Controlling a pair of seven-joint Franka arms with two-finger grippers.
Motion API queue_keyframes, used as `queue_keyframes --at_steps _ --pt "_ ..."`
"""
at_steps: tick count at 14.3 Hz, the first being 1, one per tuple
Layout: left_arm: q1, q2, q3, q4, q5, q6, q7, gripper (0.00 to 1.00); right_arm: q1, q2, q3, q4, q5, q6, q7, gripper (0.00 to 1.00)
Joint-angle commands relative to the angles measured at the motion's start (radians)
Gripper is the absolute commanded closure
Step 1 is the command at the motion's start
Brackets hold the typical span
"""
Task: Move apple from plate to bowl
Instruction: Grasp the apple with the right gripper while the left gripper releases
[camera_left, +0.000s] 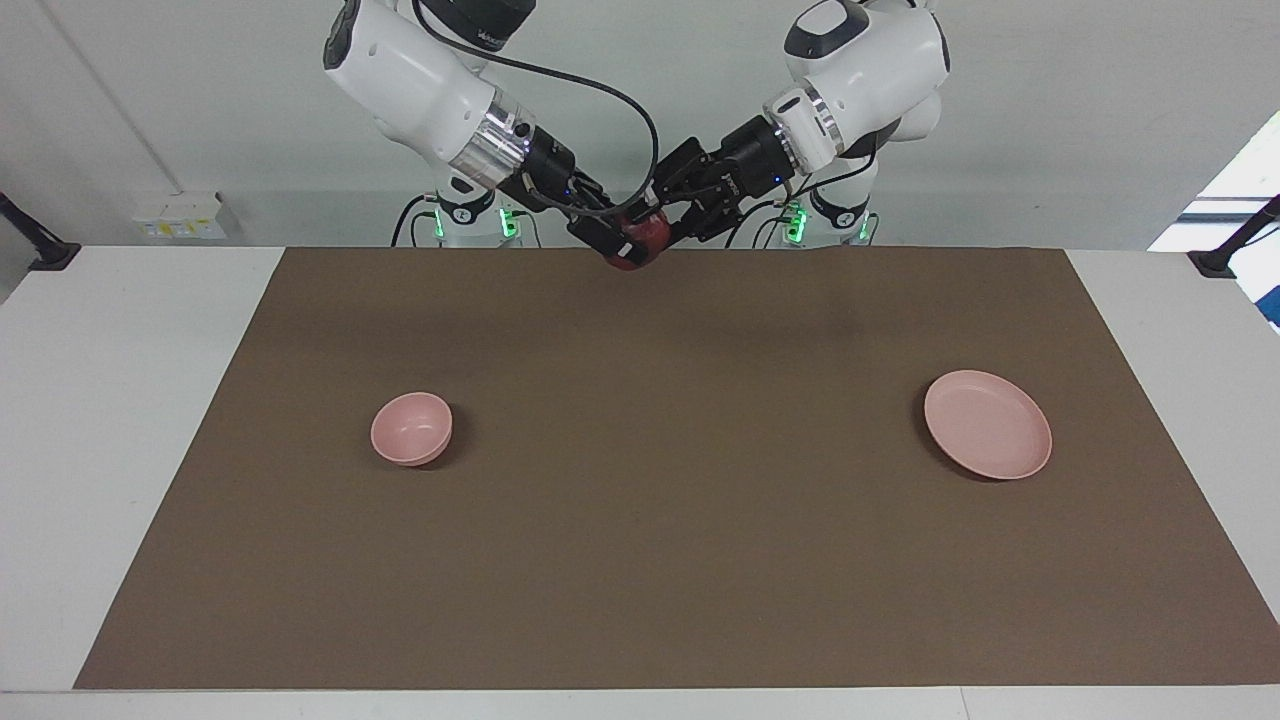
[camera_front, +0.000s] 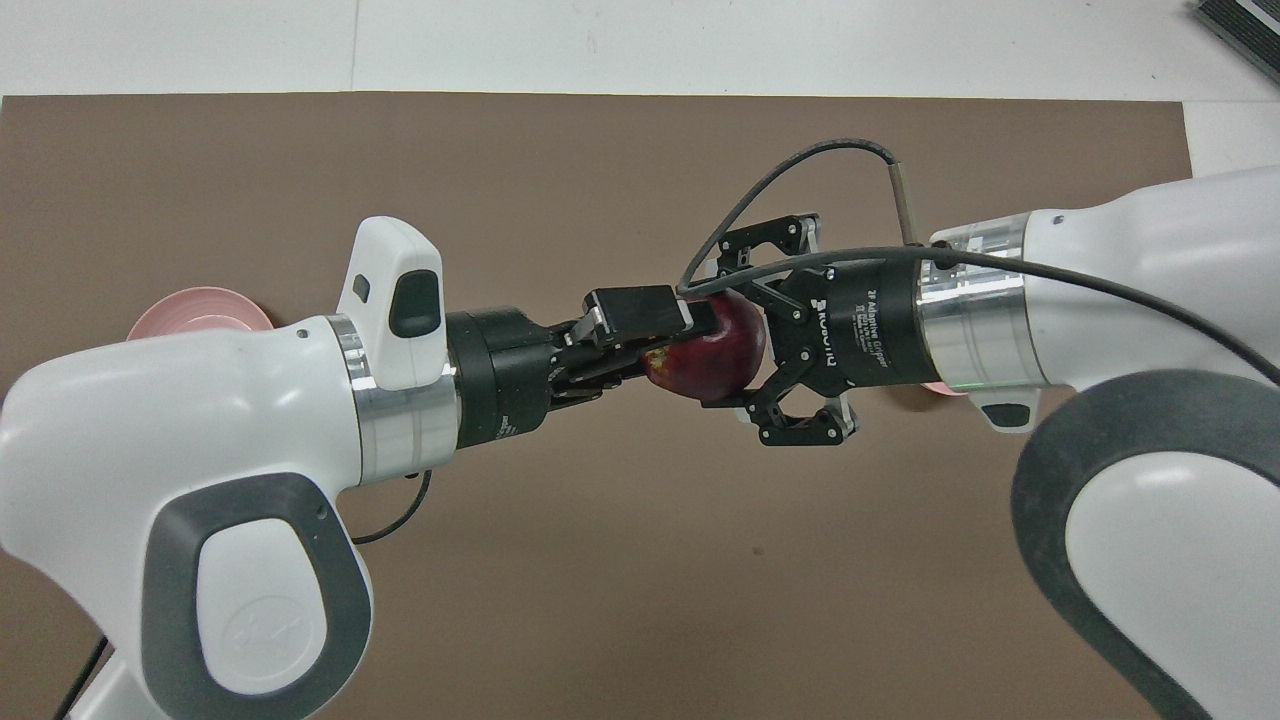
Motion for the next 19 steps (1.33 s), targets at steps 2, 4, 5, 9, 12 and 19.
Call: queue_keyframes --at_steps 2,4,5,9,12,19 --pt "0.002 -0.013 0.014 -0.009 0.096 0.016 -0.001 0.0 -0.016 0.009 0.005 0.01 0.025 -0.012 -0.002 1.0" --pt "0.013 -0.009 0.017 -0.006 0.166 0.004 -0.002 0.0 -0.024 0.009 0.005 0.011 0.025 -0.014 -0.011 1.0" --pt "0.027 -0.009 0.018 -0.007 0.189 -0.019 -0.002 0.0 -0.026 0.009 0.005 0.01 0.022 -0.017 -0.024 1.0" --pt "0.1 -0.01 0.022 -0.004 0.45 -0.224 -0.001 0.0 -0.061 0.009 -0.003 0.01 -0.08 -0.074 -0.164 1.0" --pt "0.16 -0.015 0.023 -0.001 0.653 -0.357 0.002 0.0 -0.098 0.009 -0.003 0.001 -0.235 -0.132 -0.371 1.0" --pt "0.312 -0.01 0.026 0.016 0.91 -0.466 0.143 0.0 -0.207 0.111 -0.003 -0.047 -0.482 -0.099 -1.029 1.0"
